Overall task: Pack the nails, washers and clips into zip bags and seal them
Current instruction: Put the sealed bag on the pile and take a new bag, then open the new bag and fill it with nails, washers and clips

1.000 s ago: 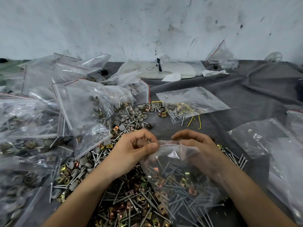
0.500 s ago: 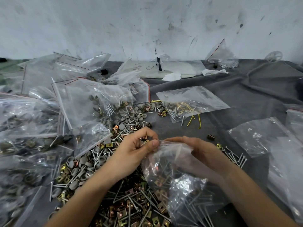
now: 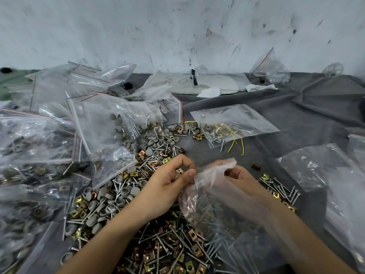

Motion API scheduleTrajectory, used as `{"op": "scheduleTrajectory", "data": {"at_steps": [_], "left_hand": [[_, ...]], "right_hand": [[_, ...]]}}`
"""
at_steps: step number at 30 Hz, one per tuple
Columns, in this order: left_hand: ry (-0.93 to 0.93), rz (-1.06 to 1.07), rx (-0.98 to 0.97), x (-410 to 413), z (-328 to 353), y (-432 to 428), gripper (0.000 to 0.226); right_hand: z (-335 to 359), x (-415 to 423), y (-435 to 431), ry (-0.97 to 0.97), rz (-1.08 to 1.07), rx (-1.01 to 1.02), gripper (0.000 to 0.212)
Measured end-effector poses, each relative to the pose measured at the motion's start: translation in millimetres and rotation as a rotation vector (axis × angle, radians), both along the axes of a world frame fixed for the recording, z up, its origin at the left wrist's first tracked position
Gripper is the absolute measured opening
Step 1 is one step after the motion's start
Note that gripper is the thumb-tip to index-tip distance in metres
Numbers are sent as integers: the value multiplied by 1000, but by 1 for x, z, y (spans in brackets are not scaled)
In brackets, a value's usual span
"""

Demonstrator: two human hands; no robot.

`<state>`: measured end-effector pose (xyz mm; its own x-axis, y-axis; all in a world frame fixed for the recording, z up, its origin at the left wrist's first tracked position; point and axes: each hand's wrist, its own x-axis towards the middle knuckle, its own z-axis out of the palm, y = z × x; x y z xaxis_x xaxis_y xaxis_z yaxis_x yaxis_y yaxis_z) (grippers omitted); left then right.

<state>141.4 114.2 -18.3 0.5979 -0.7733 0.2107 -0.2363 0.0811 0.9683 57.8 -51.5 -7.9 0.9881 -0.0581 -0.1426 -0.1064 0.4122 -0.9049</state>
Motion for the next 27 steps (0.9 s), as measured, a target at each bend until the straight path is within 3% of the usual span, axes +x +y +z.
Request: {"op": "scheduleTrajectory", "data": {"at_steps": [5,7,9,12,15,17,19,23,27], "left_hand": [[9,56,-31,3,-2,1,15],[72,49,-85,4,0,2,16],[278,-6,-193,7,2,5,16],[532,-88,-344,11,7,8,12],[481,-99,-277,9,7,8,21],[461,-61,-232,8,8,7,13],[429,6,-255,10,10,8,9],[258,299,-396,23,9,13,26],[-26,698,-351,32,4,17,25]], "right_hand": [[-3,-1,-1,28,16,-99,21],[-2,-4,-1,31,18,-321,30],[-2,-5,-3,73,-5,-452,30],[-4,-4,-7,112,-41,-481,31],[-2,-2,-2,11,-49,-391,5],[-4,0,-2,-66,-100,-391,8],[-8,2,-11,-103,-271,-549,4],[-19,4,-42,-72,-529,-1187,14],[-19,3,-52,-33,-473,-1323,9]]}}
